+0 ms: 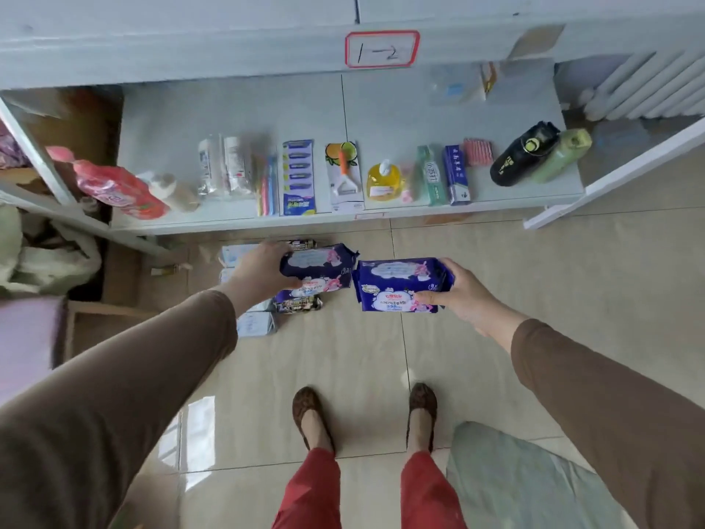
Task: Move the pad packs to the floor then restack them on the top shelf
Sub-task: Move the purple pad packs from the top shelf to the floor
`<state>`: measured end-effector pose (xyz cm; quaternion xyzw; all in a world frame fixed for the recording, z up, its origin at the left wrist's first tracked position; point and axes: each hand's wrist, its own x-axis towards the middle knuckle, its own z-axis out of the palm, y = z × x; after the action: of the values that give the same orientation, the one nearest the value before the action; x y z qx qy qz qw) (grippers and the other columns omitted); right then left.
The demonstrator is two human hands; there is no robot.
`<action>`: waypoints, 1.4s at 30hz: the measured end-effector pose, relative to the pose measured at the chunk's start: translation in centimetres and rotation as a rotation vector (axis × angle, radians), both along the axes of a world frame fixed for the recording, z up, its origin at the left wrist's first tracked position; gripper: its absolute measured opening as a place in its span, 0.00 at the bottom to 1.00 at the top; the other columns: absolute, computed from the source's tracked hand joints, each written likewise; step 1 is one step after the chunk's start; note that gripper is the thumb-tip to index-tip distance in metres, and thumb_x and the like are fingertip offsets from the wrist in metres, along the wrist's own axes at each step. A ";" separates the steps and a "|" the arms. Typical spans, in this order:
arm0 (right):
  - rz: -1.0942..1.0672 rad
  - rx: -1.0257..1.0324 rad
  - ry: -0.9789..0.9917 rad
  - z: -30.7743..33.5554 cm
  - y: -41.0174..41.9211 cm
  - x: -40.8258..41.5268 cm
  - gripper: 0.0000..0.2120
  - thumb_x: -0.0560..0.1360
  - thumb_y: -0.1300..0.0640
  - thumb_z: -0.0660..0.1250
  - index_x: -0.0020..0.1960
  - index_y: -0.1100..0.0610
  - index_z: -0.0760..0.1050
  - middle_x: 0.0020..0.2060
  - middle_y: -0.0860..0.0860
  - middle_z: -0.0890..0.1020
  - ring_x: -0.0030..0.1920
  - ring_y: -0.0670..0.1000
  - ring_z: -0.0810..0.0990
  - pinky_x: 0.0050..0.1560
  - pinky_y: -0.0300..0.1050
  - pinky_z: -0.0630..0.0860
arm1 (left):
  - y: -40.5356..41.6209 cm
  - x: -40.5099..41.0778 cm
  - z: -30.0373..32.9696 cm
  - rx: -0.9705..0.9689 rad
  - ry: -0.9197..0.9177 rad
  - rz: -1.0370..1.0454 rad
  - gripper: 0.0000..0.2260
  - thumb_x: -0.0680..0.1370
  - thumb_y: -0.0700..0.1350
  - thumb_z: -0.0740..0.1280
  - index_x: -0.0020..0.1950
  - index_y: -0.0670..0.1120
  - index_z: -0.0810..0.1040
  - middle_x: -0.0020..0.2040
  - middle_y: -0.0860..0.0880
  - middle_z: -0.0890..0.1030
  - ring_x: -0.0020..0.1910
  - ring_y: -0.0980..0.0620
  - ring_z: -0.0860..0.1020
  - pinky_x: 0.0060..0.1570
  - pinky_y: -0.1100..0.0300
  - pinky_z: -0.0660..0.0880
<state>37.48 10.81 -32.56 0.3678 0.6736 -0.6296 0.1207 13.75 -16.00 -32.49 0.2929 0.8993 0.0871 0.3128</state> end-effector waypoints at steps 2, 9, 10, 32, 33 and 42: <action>0.008 -0.006 -0.029 -4.0 -1.0 -0.5 0.26 0.68 0.63 0.80 0.62 0.51 0.75 0.54 0.46 0.84 0.52 0.45 0.83 0.44 0.35 0.77 | 0.4 -0.7 -4.3 -0.008 -0.002 -0.039 0.19 0.68 0.52 0.77 0.55 0.47 0.77 0.51 0.47 0.76 0.45 0.46 0.77 0.45 0.52 0.78; 0.064 0.063 -0.067 -20.0 -0.9 -2.1 0.23 0.67 0.63 0.79 0.57 0.46 0.76 0.51 0.45 0.84 0.51 0.46 0.83 0.47 0.37 0.79 | 4.5 -2.2 -20.6 0.049 0.014 -0.077 0.13 0.70 0.48 0.74 0.52 0.47 0.78 0.48 0.47 0.75 0.41 0.47 0.76 0.39 0.56 0.75; 0.067 0.076 -0.065 -22.5 -0.7 -2.4 0.24 0.66 0.62 0.79 0.57 0.46 0.76 0.53 0.46 0.82 0.52 0.46 0.82 0.49 0.38 0.79 | 5.2 -2.4 -23.0 0.053 0.023 -0.089 0.13 0.70 0.48 0.73 0.53 0.46 0.78 0.48 0.47 0.75 0.42 0.46 0.77 0.41 0.55 0.76; 0.052 0.244 0.066 -54.0 -0.1 -13.3 0.29 0.67 0.64 0.78 0.66 0.57 0.74 0.60 0.53 0.80 0.59 0.54 0.80 0.62 0.56 0.77 | 12.5 -13.6 -52.1 -0.009 0.277 -0.239 0.24 0.73 0.50 0.74 0.66 0.44 0.75 0.56 0.39 0.77 0.56 0.38 0.74 0.53 0.47 0.73; 0.051 0.250 0.065 -54.3 -0.3 -13.7 0.29 0.68 0.64 0.78 0.67 0.57 0.73 0.60 0.53 0.80 0.60 0.54 0.80 0.62 0.56 0.77 | 12.3 -13.6 -52.2 -0.024 0.286 -0.251 0.24 0.73 0.50 0.74 0.66 0.44 0.74 0.56 0.39 0.77 0.56 0.38 0.74 0.53 0.46 0.73; 0.097 0.328 0.052 -55.2 -1.2 -16.8 0.30 0.71 0.65 0.73 0.71 0.56 0.72 0.63 0.55 0.79 0.62 0.54 0.79 0.63 0.54 0.76 | 9.2 -12.9 -50.5 0.090 0.280 -0.258 0.31 0.75 0.43 0.70 0.76 0.45 0.65 0.69 0.42 0.71 0.66 0.38 0.68 0.64 0.45 0.69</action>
<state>20.69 9.58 -87.75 0.3333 0.7871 -0.5141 0.0719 0.82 -6.85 -82.94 0.4286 0.8843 0.0449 0.1798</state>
